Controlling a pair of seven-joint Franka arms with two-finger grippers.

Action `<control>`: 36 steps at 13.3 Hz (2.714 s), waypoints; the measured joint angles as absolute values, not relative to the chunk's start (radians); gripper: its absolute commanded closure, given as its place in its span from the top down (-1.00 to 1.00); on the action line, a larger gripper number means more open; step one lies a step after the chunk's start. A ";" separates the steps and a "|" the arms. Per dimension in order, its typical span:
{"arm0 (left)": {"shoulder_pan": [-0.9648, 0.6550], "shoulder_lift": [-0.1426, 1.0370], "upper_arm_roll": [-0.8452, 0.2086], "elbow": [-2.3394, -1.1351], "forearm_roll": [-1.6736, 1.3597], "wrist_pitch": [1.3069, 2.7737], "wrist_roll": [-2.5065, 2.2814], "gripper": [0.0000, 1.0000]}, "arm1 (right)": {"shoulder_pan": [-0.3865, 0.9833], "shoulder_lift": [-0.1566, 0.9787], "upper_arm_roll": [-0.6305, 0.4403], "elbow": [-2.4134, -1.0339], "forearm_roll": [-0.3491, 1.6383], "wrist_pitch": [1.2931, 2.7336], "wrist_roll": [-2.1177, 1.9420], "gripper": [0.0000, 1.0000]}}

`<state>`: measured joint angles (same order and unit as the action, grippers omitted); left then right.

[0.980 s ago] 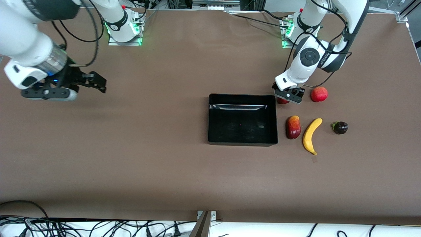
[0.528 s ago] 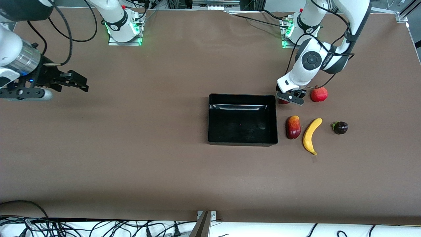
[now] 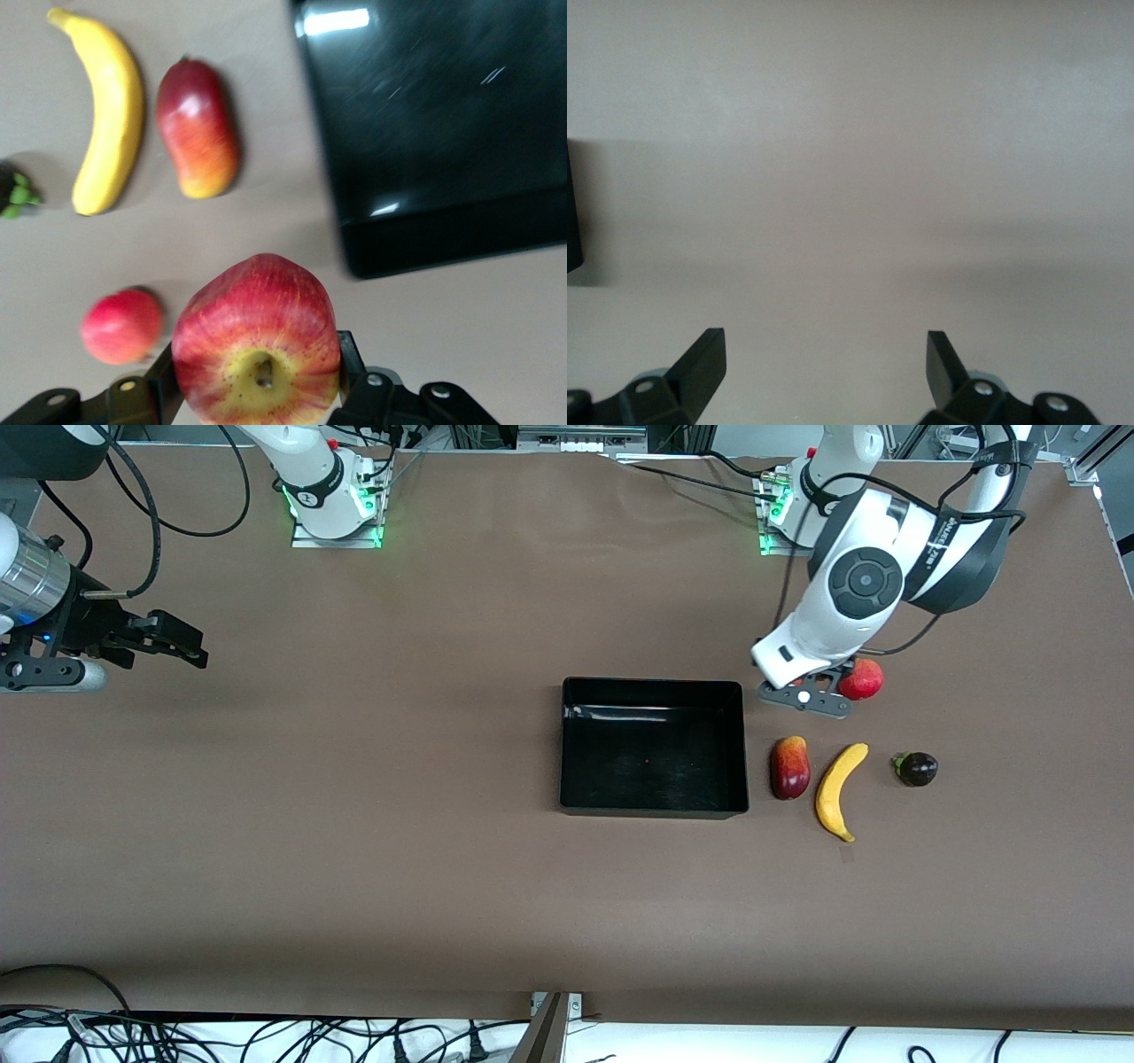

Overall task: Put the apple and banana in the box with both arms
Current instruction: 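Carry the red apple into the black box with the left gripper, then open the left gripper over the box and move it to the banana, then grasp the yellow banana with the left gripper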

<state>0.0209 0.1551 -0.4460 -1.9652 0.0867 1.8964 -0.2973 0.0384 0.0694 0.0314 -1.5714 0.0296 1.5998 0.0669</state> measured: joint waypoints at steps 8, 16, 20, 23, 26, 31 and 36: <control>-0.094 0.548 -0.458 -1.838 0.171 2.098 -0.507 -0.28 | 0.038 0.062 0.042 -1.566 -0.003 1.601 0.076 1.00; -0.098 0.577 -0.457 -1.827 0.172 2.062 -0.600 1.00 | 0.038 0.062 0.047 -1.559 -0.003 1.607 0.078 1.00; -0.050 0.522 -0.426 -1.614 0.180 1.749 -0.556 1.00 | 0.039 0.062 0.050 -1.559 -0.003 1.608 0.077 1.00; 0.094 0.527 -0.402 -1.578 0.198 1.725 -0.232 1.00 | 0.051 0.062 0.061 -1.559 -0.004 1.611 0.077 1.00; 0.212 0.591 -0.399 -1.581 0.259 1.808 0.117 1.00 | 0.057 0.062 0.064 -1.559 -0.008 1.612 0.077 1.00; 0.309 0.627 -0.400 -1.749 0.272 2.088 0.390 1.00 | 0.057 0.062 0.064 -1.559 -0.009 1.614 0.077 1.00; 0.343 0.625 -0.401 -1.863 0.333 2.228 0.402 -0.89 | 0.057 0.062 0.063 -1.559 -0.009 1.614 0.077 1.00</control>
